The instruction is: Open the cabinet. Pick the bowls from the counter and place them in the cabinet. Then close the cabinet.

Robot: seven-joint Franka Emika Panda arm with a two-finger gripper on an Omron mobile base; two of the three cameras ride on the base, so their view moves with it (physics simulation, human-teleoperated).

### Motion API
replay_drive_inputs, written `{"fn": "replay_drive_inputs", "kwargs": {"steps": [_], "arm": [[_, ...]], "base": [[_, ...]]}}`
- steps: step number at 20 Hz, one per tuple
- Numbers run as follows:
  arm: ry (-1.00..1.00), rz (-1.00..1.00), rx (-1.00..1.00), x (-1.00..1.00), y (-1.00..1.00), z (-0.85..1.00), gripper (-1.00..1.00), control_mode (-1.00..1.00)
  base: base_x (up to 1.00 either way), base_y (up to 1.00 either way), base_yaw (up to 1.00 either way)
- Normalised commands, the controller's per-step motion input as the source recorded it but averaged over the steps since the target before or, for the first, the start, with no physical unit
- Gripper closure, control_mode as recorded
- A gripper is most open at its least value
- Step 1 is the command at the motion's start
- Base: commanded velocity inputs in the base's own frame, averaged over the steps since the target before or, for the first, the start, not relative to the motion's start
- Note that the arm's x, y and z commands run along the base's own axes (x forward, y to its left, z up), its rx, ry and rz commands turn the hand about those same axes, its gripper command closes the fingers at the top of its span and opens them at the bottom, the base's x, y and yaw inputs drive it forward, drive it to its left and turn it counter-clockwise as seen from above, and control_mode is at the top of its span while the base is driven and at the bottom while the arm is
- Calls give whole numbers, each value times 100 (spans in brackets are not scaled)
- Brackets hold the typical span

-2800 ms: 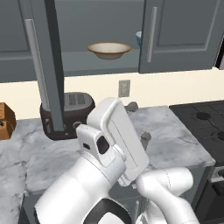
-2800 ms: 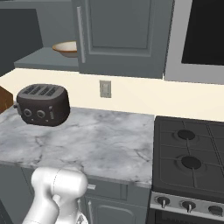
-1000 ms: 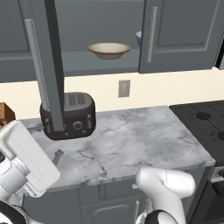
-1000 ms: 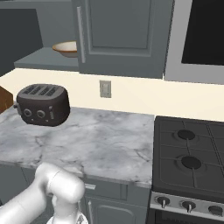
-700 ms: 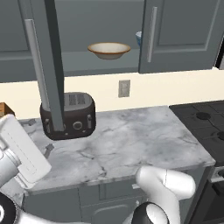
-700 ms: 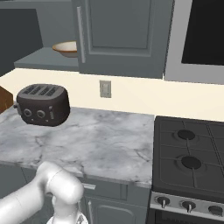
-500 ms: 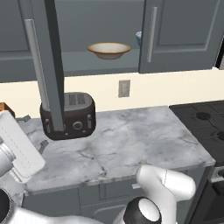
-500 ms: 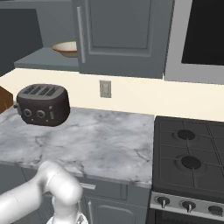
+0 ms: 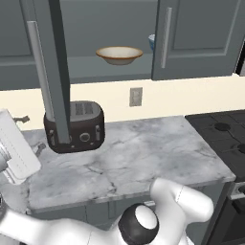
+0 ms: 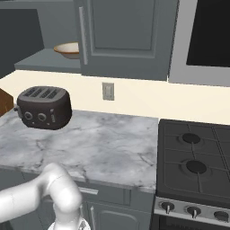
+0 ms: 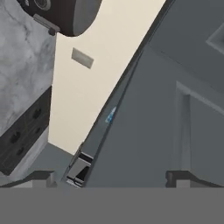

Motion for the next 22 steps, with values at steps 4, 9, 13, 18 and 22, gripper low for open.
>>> {"fn": "replay_drive_inputs", "kwargs": {"steps": [4, 9, 13, 18, 22], "arm": [[0, -10, 0, 12, -29, 1, -100, -100], [0, -13, 0, 15, -29, 26, -100, -100], [0, -14, 0, 10, -24, 62, -100, -100], [0, -11, -3, 0, -38, 55, -100, -100], [0, -6, -10, 0, -59, 43, -100, -100]], "base": [[0, 0, 0], [0, 0, 0], [0, 0, 0], [0, 0, 0], [0, 0, 0]]}}
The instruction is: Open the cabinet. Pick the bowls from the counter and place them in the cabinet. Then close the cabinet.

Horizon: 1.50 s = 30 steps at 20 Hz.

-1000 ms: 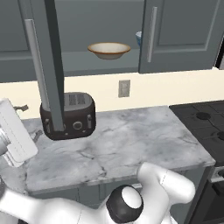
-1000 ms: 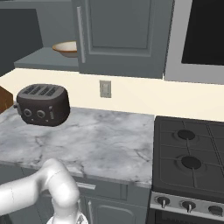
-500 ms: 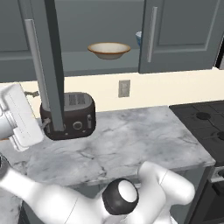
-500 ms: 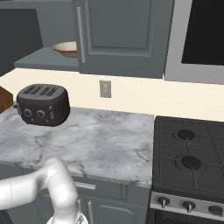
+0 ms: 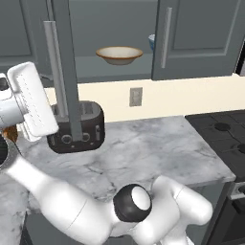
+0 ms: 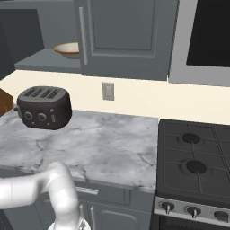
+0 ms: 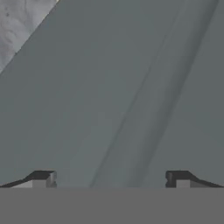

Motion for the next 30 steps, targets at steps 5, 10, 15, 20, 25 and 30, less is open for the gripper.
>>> {"fn": "replay_drive_inputs", "kwargs": {"steps": [5, 10, 15, 20, 25, 30], "arm": [[2, -2, -10, 0, -80, 27, -100, -100], [20, 0, -4, 18, -99, -2, -100, -100], [22, 3, 0, 43, -100, -21, -100, -100], [10, 9, 0, 45, -100, -1, -100, -100], [6, 17, 0, 62, -100, 0, -100, -100], [3, 25, 4, 85, -100, 0, -100, -100]], "base": [[0, 0, 0], [0, 0, 0], [0, 0, 0], [0, 0, 0], [0, 0, 0], [0, 0, 0]]}}
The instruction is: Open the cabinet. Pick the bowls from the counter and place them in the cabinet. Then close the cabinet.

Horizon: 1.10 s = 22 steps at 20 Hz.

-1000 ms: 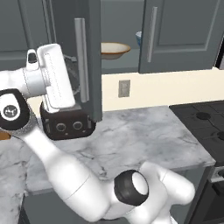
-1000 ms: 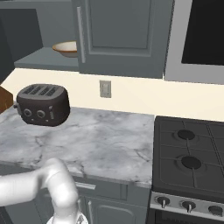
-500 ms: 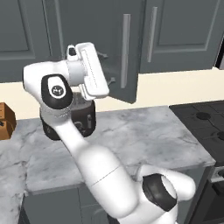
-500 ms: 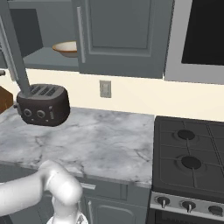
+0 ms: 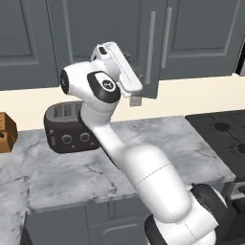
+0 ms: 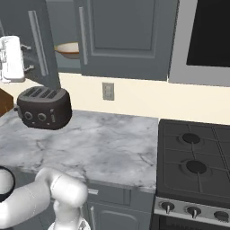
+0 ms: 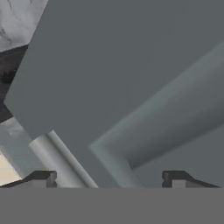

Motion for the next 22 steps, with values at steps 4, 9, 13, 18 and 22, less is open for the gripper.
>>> {"fn": "replay_drive_inputs", "kwargs": {"steps": [4, 9, 13, 18, 22], "arm": [[2, 30, 11, 100, -100, -4, -100, -100], [5, 32, 13, 100, -100, -14, -100, -100], [9, 30, 7, 100, -83, -34, -100, -100], [6, 27, 2, 100, -60, -50, -100, -100], [4, 22, 0, 100, -42, -58, -100, -100]], "base": [[0, 0, 0], [0, 0, 0], [0, 0, 0], [0, 0, 0], [0, 0, 0]]}}
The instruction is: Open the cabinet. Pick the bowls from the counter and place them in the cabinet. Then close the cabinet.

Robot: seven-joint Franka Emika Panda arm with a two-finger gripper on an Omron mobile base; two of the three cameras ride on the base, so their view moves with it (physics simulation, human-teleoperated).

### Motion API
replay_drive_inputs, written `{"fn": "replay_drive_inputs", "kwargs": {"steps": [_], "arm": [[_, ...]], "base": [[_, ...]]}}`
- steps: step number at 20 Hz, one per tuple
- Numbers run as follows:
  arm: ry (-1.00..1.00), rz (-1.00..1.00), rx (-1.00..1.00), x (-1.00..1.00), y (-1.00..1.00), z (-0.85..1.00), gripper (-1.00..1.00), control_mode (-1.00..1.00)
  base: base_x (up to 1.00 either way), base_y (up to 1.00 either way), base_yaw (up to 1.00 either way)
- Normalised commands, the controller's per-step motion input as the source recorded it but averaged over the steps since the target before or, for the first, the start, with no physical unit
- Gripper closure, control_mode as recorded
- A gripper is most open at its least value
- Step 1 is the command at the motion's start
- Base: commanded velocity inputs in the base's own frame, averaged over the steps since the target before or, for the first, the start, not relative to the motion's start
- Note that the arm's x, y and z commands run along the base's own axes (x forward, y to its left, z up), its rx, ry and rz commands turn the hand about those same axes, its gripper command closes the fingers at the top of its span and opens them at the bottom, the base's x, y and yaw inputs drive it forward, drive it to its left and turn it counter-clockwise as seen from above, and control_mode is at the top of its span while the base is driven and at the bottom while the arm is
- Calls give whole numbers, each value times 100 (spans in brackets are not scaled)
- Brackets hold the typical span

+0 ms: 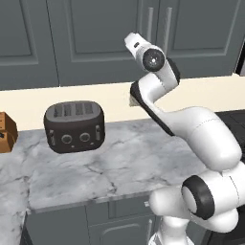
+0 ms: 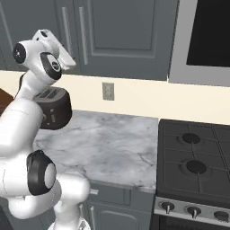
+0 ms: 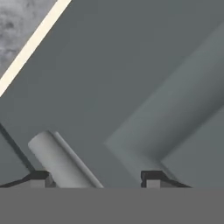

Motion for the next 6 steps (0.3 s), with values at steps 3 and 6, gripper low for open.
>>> {"fn": "replay_drive_inputs", "kwargs": {"steps": [3, 6], "arm": [[1, 14, 0, 100, -25, -60, -100, -100], [3, 5, 0, 83, -7, -46, -100, -100]], "base": [[0, 0, 0], [0, 0, 0]]}}
